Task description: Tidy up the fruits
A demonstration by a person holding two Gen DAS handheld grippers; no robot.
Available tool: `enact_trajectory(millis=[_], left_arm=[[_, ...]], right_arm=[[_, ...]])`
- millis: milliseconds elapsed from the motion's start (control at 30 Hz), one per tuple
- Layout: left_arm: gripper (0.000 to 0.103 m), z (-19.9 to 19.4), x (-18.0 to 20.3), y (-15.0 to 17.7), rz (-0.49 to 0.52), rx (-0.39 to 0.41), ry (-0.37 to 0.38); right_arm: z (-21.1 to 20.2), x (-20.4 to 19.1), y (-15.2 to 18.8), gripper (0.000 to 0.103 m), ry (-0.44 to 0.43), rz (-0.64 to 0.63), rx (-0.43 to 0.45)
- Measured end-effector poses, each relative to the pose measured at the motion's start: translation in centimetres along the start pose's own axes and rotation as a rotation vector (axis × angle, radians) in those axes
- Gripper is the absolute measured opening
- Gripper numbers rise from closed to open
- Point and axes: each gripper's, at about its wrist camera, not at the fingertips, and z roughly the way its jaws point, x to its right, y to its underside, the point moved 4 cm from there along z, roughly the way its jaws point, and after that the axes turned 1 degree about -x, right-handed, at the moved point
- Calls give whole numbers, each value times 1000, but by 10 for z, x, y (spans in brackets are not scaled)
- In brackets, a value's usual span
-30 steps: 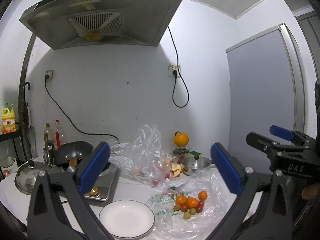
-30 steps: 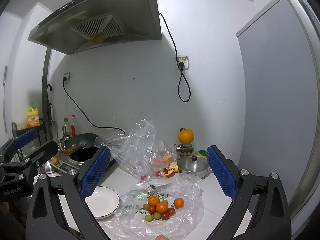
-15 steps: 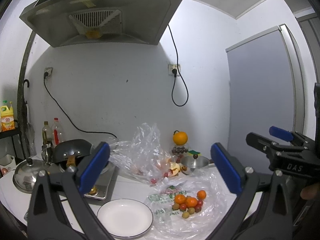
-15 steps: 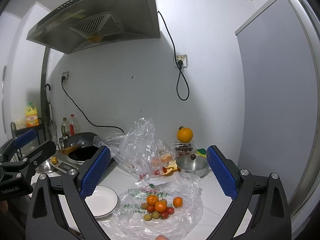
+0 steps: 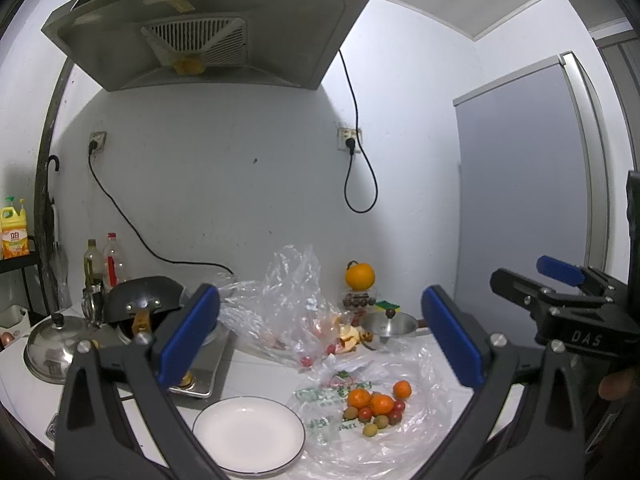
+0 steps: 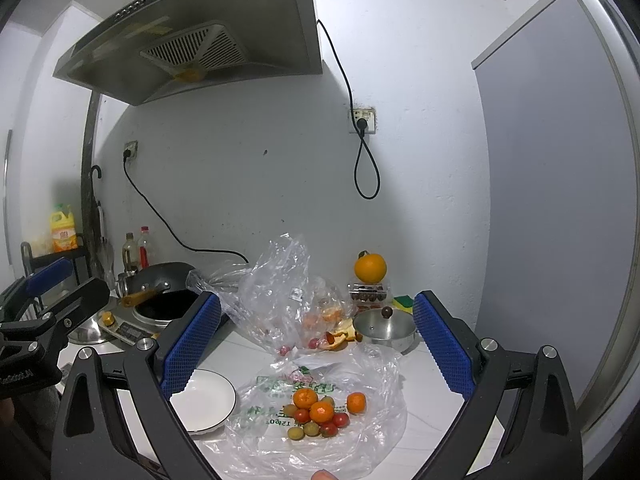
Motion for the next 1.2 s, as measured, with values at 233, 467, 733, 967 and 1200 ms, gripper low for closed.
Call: enact_trajectory(millis=[233, 467, 733, 967, 1200], left_arm=[[102, 0, 0, 0, -1, 0, 1], [102, 0, -1, 0, -4, -1, 0], [102, 0, -2, 0, -12, -2, 1], [102, 3, -4, 0, -16, -5, 2], [102, 13, -6, 2, -19, -15, 8]], right_arm=[[0, -1, 0, 99, 0, -2, 0], [0, -1, -1, 99, -1, -2, -1], [1, -2, -1, 99, -2, -2, -2], [3, -1, -1, 98, -2, -5, -7], [11, 2, -1, 99, 0, -10, -25]])
